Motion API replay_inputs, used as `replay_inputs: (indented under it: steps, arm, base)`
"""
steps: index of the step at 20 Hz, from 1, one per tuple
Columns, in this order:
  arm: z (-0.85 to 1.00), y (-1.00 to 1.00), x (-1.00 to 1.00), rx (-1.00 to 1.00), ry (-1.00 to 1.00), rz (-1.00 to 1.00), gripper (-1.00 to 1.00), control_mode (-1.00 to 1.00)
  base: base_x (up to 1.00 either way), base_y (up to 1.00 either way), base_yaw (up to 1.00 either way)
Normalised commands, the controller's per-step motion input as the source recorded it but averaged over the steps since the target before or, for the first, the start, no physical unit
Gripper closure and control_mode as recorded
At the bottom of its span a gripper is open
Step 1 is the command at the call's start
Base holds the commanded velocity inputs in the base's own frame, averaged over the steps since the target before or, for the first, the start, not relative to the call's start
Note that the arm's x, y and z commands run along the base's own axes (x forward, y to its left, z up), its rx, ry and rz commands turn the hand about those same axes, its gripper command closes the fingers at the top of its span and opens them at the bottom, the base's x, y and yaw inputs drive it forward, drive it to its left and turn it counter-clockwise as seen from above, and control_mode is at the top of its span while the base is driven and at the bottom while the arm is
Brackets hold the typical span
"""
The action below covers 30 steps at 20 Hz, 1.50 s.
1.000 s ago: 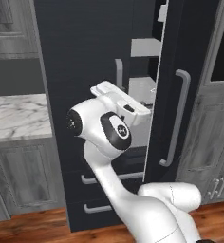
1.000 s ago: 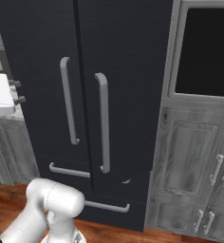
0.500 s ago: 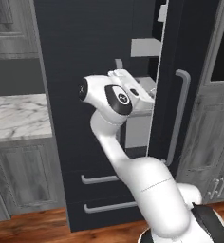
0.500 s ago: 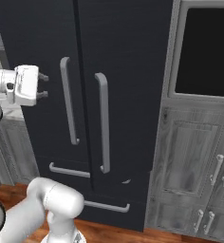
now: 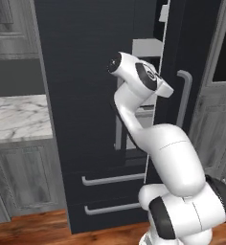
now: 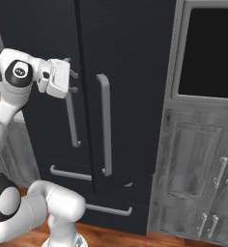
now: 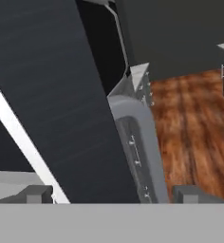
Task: Take the lemon wedge from the fridge and place it on the plate with fish on the dining counter.
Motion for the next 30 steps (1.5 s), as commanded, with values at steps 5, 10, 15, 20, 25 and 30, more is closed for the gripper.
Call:
replay_inputs:
  steps: [5,10,15,20,25,30]
  arm:
    - [-0.09,0.04,0.16,-0.06,0.05,0.01,-1.0,-1.0]
    - [-0.02,0.08,0.02,-0.08,0.03,0.0,-1.0,-1.0]
    - [0.0,0.0,0.43,-0.02,0.05,0.0,-1.0,-1.0]
    - [0.0,-0.01,0.53,0.0,0.09,0.0,-1.0,-1.0]
    - [-0.02,-0.01,0.28,0.0,0.08,0.0,-1.0,-1.0]
    - [-0.21,-0.17,-0.2,0.0,0.11,-0.1,-1.0,-1.0]
  base:
    - [0.0,0.0,0.0]
    - [0.0,0.0,0.0]
    - [0.0,0.0,0.0]
    - [0.0,0.0,0.0]
    - [0.0,0.0,0.0]
    - [0.0,0.0,0.0]
